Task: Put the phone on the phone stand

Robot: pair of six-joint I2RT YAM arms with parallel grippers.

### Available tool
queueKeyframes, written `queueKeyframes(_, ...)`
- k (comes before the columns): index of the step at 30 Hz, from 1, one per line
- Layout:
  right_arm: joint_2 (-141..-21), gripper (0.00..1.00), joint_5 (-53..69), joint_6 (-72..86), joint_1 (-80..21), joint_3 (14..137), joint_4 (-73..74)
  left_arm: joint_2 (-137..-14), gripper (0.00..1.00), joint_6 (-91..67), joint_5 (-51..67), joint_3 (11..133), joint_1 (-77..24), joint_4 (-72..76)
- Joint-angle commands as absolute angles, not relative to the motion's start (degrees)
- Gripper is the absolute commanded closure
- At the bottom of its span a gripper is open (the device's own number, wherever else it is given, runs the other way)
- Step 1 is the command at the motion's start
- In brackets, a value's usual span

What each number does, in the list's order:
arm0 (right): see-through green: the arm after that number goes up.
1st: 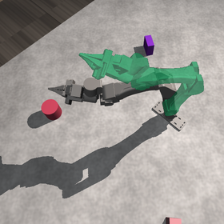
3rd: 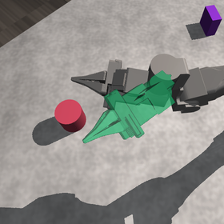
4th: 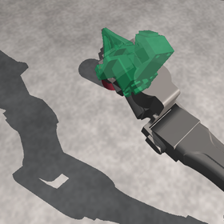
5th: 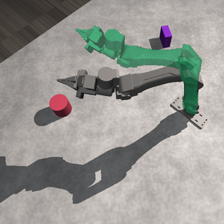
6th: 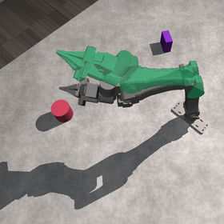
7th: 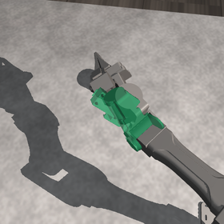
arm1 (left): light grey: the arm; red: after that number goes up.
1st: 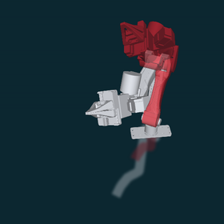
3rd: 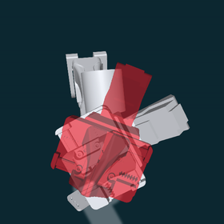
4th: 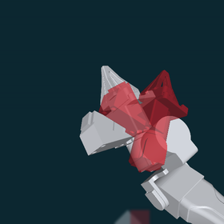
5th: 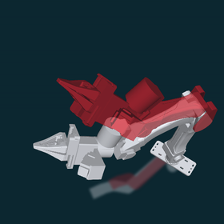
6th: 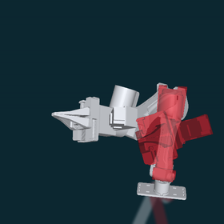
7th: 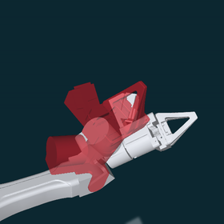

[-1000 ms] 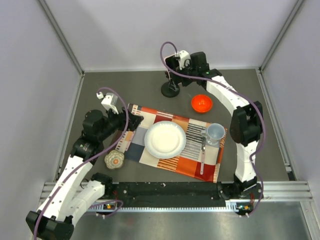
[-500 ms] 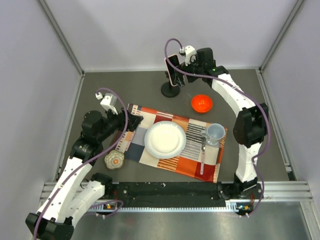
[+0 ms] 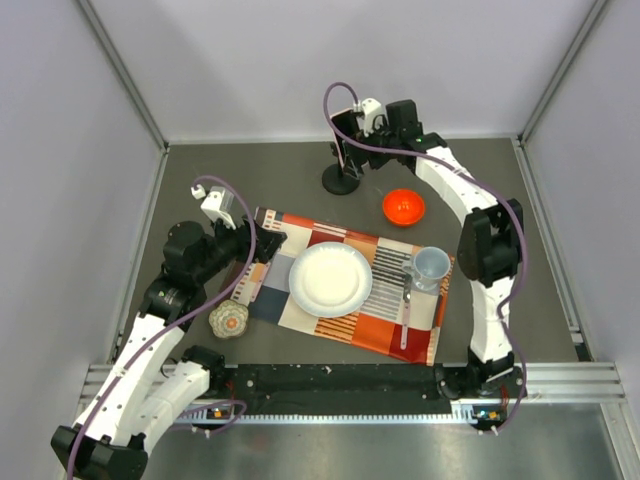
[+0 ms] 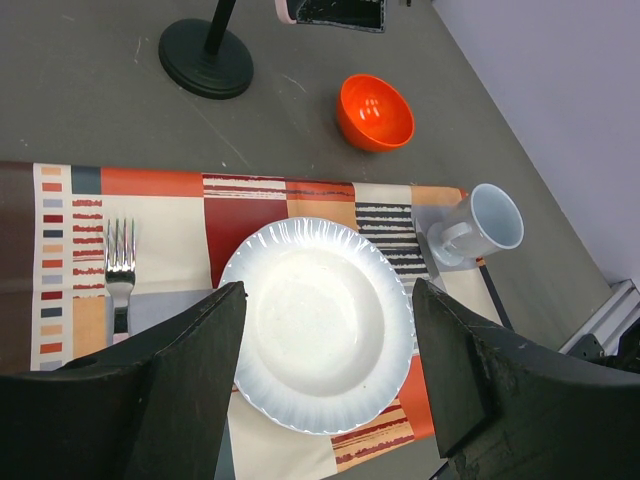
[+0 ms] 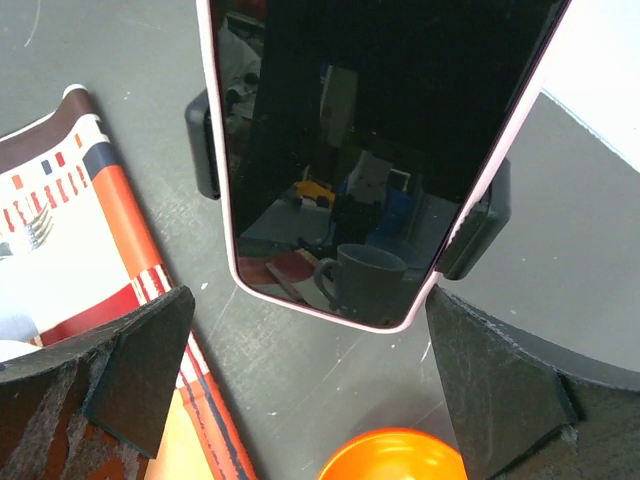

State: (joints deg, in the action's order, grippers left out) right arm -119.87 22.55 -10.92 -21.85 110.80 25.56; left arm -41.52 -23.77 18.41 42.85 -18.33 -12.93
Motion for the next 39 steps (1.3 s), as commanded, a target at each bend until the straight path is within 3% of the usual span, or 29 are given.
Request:
queueKeyframes(1, -120.41, 0.01, 21.64, -9.5, -22.32, 114.26, 23.82, -41.31, 0.27, -23.03, 18.81, 43.59, -18.28, -10.11)
queueKeyframes(6, -120.23, 0.02, 17.16, -6.52, -24.43, 113.03, 22.59, -41.31, 0.27, -23.29, 18.99, 43.51, -18.28, -9.67)
queueKeyframes(10, -120.32, 0.11, 9.15, -2.65, -26.62, 112.5, 21.36, -40.96, 0.28, -23.29, 19.16, 43.33, -18.28, -9.84)
queueKeyframes(15, -120.59, 0.3, 3.7, 3.59, -28.65, 112.76, 20.13, -40.08, 0.28, -23.2, 19.07, 43.24, -18.28, -10.37)
queueKeyframes(17, -120.67, 0.45, 1.33, 6.14, -29.26, 112.67, 19.51, -39.64, 0.28, -23.2, 18.9, 43.07, -18.28, -10.46)
queueKeyframes(19, -120.5, 0.49, -2.69, 10.1, -30.05, 112.33, 19.42, -39.38, 0.28, -23.2, 18.81, 42.89, -18.28, -10.46)
queueKeyframes(24, -120.15, 0.5, -10.19, 18.01, -32.6, 111.53, 18.28, -38.76, 0.28, -23.64, 18.98, 42.19, -18.28, -10.2)
queueKeyframes(29, -119.36, 0.35, -15.38, 20.3, -33.4, 110.66, 17.58, -37.97, 0.28, -23.91, 19.51, 42.1, -18.28, -10.63)
queueKeyframes(39, -109.97, 0.12, -13.18, 17.23, -33.4, 100.14, 15.29, -37.88, 0.28, -22.94, 18.98, 43.33, -18.28, -11.77)
